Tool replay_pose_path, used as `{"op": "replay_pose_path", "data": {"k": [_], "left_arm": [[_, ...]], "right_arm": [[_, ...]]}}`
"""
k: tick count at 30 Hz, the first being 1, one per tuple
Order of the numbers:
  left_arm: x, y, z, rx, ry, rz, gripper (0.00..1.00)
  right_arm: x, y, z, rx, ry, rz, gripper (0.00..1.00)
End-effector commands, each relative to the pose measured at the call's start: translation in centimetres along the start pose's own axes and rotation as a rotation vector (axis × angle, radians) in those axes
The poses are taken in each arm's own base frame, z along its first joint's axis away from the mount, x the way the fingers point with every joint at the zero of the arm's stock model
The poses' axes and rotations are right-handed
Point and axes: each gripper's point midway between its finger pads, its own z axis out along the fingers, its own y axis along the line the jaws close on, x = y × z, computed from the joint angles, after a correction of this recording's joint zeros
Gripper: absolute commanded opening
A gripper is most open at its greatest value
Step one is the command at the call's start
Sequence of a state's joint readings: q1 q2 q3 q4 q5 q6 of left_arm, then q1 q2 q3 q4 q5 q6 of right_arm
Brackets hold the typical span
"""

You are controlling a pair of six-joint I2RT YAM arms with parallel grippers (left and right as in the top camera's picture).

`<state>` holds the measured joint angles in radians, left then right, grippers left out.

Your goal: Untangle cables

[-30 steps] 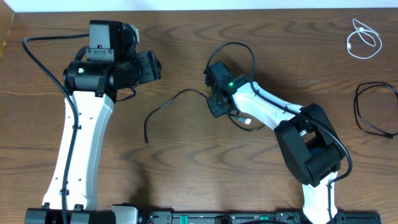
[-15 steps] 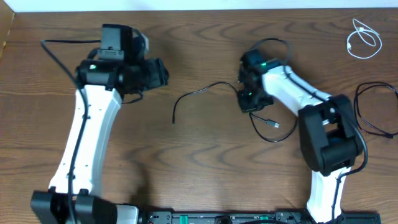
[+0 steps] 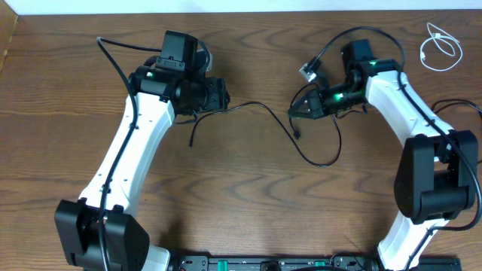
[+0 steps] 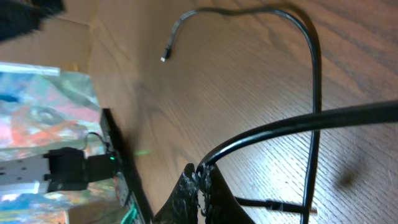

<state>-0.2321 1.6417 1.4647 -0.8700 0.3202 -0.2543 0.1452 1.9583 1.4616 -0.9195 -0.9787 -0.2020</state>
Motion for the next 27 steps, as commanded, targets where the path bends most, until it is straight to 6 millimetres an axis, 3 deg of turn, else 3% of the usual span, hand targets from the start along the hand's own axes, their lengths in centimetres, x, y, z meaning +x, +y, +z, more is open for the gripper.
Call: {"op": "replay_pose_path", "data": {"k": [1,5,7,8,9,10,11,14,17,21,22,23,24,27], "left_arm": [[0.7,-1.2,0.9,0.022,0.017,0.03,0.64],[0.9,-2.2,1.8,0.04,0.004,0.049,0.64],[0.8,-2.4,1.8,0.044,-0.001,0.055,0.64],[0.7,-2.4,1.8,0.046,-0.004,0.056,0.64],[0.7,-2.4,1.8,0.046,-0.005,0.056,0.64],[0.7,-2.5,1.8,0.046,-0.005,0.056,0.64],[0.7,-2.5,1.8,0.046,-0.004,0.055,0.64],[0.7,-2.5,1.8,0.046,-0.004,0.033,0.64],[0.8,-2.4,1.8,0.044,0.0,0.033,0.64],[0.8,-2.4,1.8,0.044,-0.001,0.034,0.64],[0.8,-2.4,1.8,0.044,-0.001,0.034,0.64],[0.8,-2.4,1.8,0.045,-0.001,0.034,0.64],[0.8,-2.4,1.8,0.044,0.0,0.033,0.64],[0.8,-2.4,1.8,0.044,-0.001,0.034,0.64]], "right_arm": [[-0.8,2.3,-1.4,-0.127,-0.06,-0.036,0.01],[-2.1,3.1,-3.3,-0.169,-0.124,-0.058,0.01],[-3.6,3.5,-5.4,-0.147,-0.178,-0.075,0.01],[-5.5,3.9,-8.0,-0.101,-0.242,-0.089,0.01],[-6.1,3.8,-8.8,-0.073,-0.261,-0.081,0.01],[-8.4,3.4,-12.0,0.054,-0.346,-0.053,0.01],[-9.1,3.4,-13.0,0.091,-0.372,-0.047,0.01],[-13.1,3.8,-20.3,0.303,-0.572,0.008,0.01],[-15.6,4.7,-29.9,0.519,-0.823,0.039,0.01],[-15.2,5.3,-40.3,0.765,-1.058,0.048,0.01],[-14.3,5.1,-43.9,0.861,-1.135,0.074,0.01],[-13.9,4.9,-45.1,0.893,-1.16,0.086,0.01],[-12.6,4.4,-48.4,0.97,-1.224,0.115,0.01],[-9.3,2.6,-53.7,1.072,-1.316,0.194,0.01]]}}
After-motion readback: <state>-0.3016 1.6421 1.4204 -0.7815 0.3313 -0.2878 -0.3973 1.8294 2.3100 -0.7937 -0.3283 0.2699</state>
